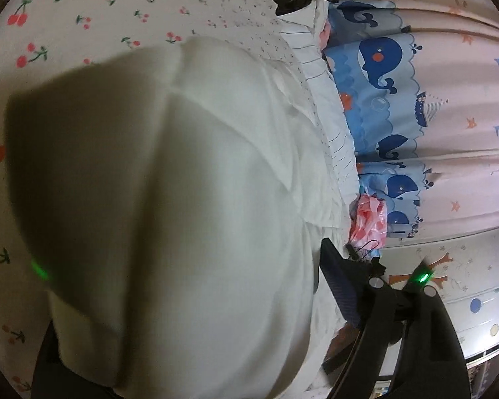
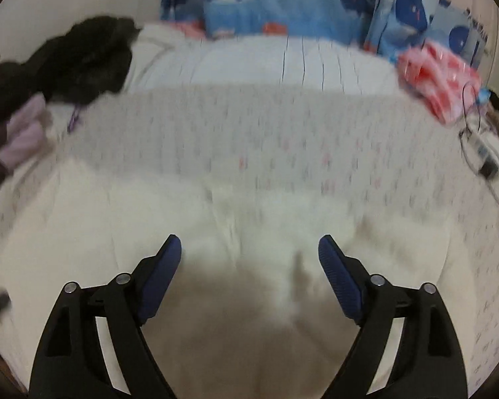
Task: Fold large clothes
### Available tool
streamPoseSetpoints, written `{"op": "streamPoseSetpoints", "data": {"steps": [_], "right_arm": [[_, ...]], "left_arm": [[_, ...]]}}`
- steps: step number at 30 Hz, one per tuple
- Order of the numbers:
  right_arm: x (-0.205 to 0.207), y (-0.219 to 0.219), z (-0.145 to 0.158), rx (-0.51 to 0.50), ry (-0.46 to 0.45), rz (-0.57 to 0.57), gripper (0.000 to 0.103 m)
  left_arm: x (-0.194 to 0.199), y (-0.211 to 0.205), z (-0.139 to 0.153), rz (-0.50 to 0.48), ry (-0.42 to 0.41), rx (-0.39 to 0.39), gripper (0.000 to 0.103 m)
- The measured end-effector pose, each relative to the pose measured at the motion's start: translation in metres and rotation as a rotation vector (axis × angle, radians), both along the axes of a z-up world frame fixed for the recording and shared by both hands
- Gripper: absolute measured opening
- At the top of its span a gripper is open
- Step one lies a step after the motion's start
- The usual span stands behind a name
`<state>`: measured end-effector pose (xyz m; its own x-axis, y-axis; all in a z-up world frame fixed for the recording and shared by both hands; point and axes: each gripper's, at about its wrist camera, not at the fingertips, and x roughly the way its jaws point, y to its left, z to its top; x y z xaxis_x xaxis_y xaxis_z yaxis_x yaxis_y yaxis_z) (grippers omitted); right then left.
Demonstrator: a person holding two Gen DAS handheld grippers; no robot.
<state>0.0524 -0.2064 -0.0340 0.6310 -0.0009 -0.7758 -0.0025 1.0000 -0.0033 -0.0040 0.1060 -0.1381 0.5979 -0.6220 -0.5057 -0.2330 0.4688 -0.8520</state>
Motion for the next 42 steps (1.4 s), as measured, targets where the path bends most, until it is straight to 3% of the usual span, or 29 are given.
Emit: {"op": "streamPoseSetpoints", "data": {"steps": [2, 3, 4, 5, 7, 9, 13, 15, 16, 17, 19, 21, 23, 25, 27, 28, 30, 32, 34, 37, 39, 42], "right_arm": [[0.023, 0.006, -0.007, -0.034, 0.031, -0.004, 0.087], [0.037, 0.012, -0.028, -0.09, 0.089, -0.004, 0.088], [0.05, 0.021, -0.062, -0.139, 0.199, 0.023, 0.096], [0.055, 0.025, -0.081, -0.138, 0.251, 0.033, 0.096], [0.059, 0.02, -0.075, -0.096, 0.258, 0.029, 0.096], [0.045, 0.016, -0.055, -0.042, 0.216, 0.052, 0.096], [-0.04, 0.016, -0.003, -0.038, 0.039, 0.155, 0.096], [-0.078, 0.019, -0.009, -0.063, 0.029, 0.178, 0.096], [-0.087, 0.025, -0.027, -0.094, 0.076, 0.203, 0.096], [-0.091, 0.029, -0.047, -0.122, 0.112, 0.229, 0.097], [-0.09, 0.023, -0.053, -0.085, 0.101, 0.22, 0.097], [-0.09, 0.017, -0.035, -0.048, 0.111, 0.17, 0.096], [-0.113, 0.021, -0.01, -0.058, 0.008, 0.172, 0.096], [-0.134, 0.027, -0.005, -0.091, -0.022, 0.164, 0.096], [-0.129, 0.037, -0.04, -0.148, 0.143, 0.184, 0.096], [-0.127, 0.038, -0.046, -0.156, 0.168, 0.182, 0.096], [-0.124, 0.039, -0.031, -0.142, 0.193, 0.155, 0.096], [-0.136, 0.042, -0.001, -0.113, 0.087, 0.144, 0.096], [-0.147, 0.048, 0.008, -0.125, 0.018, 0.132, 0.096], [-0.14, 0.057, -0.044, -0.185, 0.15, 0.184, 0.096], [-0.141, 0.052, -0.04, -0.165, 0.118, 0.186, 0.096], [-0.149, 0.045, -0.008, -0.162, -0.052, 0.166, 0.096]], "left_arm": [[0.001, 0.0, -0.001, 0.005, 0.008, -0.009, 0.079], [0.002, 0.0, -0.002, 0.002, 0.015, -0.012, 0.079], [0.0, 0.003, -0.003, -0.003, 0.015, -0.011, 0.079], [0.0, 0.002, -0.002, -0.013, 0.005, -0.011, 0.079], [0.002, 0.0, -0.002, -0.019, 0.005, 0.008, 0.079], [0.003, -0.001, -0.002, -0.02, 0.009, 0.007, 0.079], [0.001, -0.002, 0.002, -0.026, -0.002, 0.014, 0.079], [-0.002, -0.004, 0.005, -0.025, -0.01, 0.036, 0.079], [-0.001, -0.006, 0.007, -0.023, -0.014, 0.047, 0.079], [-0.001, -0.008, 0.01, -0.024, -0.021, 0.062, 0.079], [-0.003, -0.016, 0.017, -0.026, -0.045, 0.115, 0.079], [-0.006, -0.02, 0.021, -0.028, -0.063, 0.161, 0.079], [-0.007, -0.02, 0.021, -0.03, -0.067, 0.171, 0.079], [-0.006, -0.018, 0.021, -0.032, -0.06, 0.163, 0.079], [-0.003, -0.019, 0.023, -0.028, -0.058, 0.154, 0.079], [-0.003, -0.019, 0.024, -0.025, -0.057, 0.156, 0.079], [-0.005, -0.022, 0.025, -0.023, -0.061, 0.162, 0.079], [-0.003, -0.02, 0.026, -0.019, -0.058, 0.135, 0.079], [-0.001, -0.012, 0.024, 0.002, -0.043, 0.097, 0.079], [0.001, -0.008, 0.018, 0.04, -0.017, 0.055, 0.079], [0.0, -0.011, 0.019, 0.05, -0.026, 0.076, 0.079], [-0.001, -0.016, 0.024, 0.023, -0.054, 0.115, 0.079]]}}
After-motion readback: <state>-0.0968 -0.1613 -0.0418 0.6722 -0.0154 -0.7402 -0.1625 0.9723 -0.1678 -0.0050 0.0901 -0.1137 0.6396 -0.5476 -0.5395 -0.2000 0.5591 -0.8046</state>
